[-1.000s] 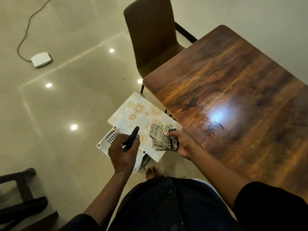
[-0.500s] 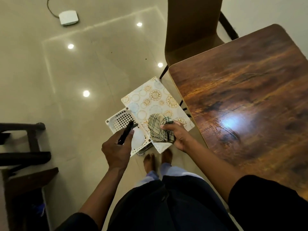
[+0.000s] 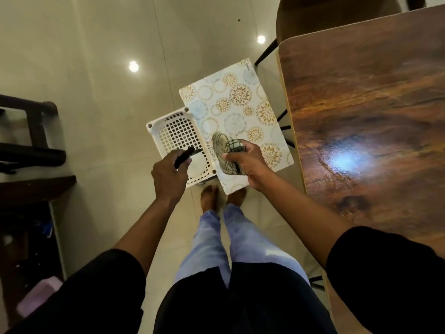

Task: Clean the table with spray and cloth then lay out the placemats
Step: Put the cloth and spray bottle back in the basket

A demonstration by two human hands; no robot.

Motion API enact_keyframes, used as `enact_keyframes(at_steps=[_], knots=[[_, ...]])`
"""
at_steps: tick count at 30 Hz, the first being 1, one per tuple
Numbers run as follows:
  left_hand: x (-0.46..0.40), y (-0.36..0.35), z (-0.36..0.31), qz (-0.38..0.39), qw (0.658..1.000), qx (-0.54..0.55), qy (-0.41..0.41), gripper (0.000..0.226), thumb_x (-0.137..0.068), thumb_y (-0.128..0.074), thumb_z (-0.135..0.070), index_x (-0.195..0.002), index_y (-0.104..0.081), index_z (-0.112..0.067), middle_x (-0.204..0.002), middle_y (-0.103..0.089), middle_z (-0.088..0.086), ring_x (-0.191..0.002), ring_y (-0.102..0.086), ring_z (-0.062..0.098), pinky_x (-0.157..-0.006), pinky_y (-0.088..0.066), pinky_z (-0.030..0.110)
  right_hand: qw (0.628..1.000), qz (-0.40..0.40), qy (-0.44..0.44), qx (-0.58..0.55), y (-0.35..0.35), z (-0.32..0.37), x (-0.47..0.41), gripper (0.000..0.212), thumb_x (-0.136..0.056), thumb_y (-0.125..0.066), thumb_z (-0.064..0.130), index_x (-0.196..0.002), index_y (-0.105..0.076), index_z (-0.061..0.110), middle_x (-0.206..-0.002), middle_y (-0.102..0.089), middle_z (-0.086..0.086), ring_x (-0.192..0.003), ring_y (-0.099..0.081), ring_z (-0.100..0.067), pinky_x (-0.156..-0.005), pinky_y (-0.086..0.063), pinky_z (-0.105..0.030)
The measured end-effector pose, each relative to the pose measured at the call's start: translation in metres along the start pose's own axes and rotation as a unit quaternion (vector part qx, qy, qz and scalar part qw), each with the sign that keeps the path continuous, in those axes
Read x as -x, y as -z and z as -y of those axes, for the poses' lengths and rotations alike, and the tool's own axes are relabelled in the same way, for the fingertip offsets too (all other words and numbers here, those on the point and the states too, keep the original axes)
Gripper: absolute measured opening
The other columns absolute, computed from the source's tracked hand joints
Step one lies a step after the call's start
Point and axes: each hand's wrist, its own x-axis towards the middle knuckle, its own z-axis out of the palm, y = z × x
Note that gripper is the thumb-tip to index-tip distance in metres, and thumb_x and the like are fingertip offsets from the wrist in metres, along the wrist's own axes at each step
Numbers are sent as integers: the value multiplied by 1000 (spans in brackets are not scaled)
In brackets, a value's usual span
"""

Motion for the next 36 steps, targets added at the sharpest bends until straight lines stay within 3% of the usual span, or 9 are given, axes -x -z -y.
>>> enact_keyframes(at_steps=[3, 11, 18, 24, 26, 28, 32, 34, 36], knots=[[-5, -8, 9, 12, 1000, 1, -6, 17, -99, -76, -12, -115, -82, -12, -94, -74, -9, -89, -70, 15, -78, -48, 29, 1000, 1, -11, 18, -1, -5, -10, 39, -77, -81, 0, -113, -71, 11, -103, -77, -12, -99, -74, -31, -83, -63, -45], [-17, -26, 26, 46, 998, -19, -27, 17, -96, -79, -9, -113, -83, -9, -107, -84, 5, -98, -73, 20, -84, -46, 28, 999, 11, -13, 47, -5, -7, -23, 44, -74, -81, 5, -116, -70, 11, -105, -77, -11, -99, -74, -30, -88, -61, -47], [-18, -31, 22, 62, 996, -26, -58, 19, -96, -81, -10, -114, -83, -11, -107, -84, 3, -97, -74, 17, -85, -49, 26, 999, 16, -6, 47, -5, -1, -24, 32, -83, -73, -2, -110, -71, 15, -104, -76, -11, -98, -73, -29, -80, -62, -39], [-19, -31, 19, 87, 994, -29, -59, 19, -95, -82, -7, -113, -85, -12, -105, -85, 3, -95, -70, 8, -82, -38, -2, 999, 12, 7, 46, -4, 6, -23, 29, -86, -71, -3, -103, -71, 21, -100, -75, -8, -94, -72, -27, -80, -61, -39], [-19, -30, 15, 97, 993, -33, -54, 21, -94, -82, -9, -115, -85, -13, -107, -85, 4, -97, -73, 12, -85, -41, 1, 999, 6, 12, 48, -4, 8, -24, 28, -86, -70, -2, -103, -71, 21, -100, -75, -7, -96, -72, -27, -83, -60, -41], [-21, -28, 13, 115, 992, -40, -45, 28, -91, -78, -14, -118, -84, -14, -113, -84, 3, -105, -77, 20, -91, -51, 18, 998, 2, 19, 54, -5, 11, -24, 28, -87, -69, 0, -110, -71, 16, -104, -75, -10, -100, -71, -30, -85, -60, -44], [-29, -17, -3, 127, 992, 15, 20, 43, -85, -68, -5, -124, -83, -16, -128, -80, 1, -125, -70, 16, -108, -49, 28, 995, -1, 53, 83, -12, 19, -22, 28, -91, -64, 5, -117, -71, 16, -108, -75, -10, -101, -71, -28, -91, -60, -51], [-41, -14, -20, 107, 983, 113, 95, 33, -94, -67, -3, -120, -83, -16, -122, -80, 0, -120, -73, 15, -111, -55, 33, 989, 9, 99, 114, -20, 24, -20, 25, -91, -62, 12, -111, -72, 22, -104, -75, -7, -99, -71, -29, -88, -59, -52], [-57, -13, -40, 105, 940, 248, 207, 19, -106, -65, -20, -113, -82, -13, -111, -83, 5, -106, -78, 19, -108, -61, 40, 972, 21, 153, 175, -29, 29, -16, 29, -92, -59, 17, -117, -70, 24, -103, -74, -2, -97, -69, -25, -85, -57, -48]])
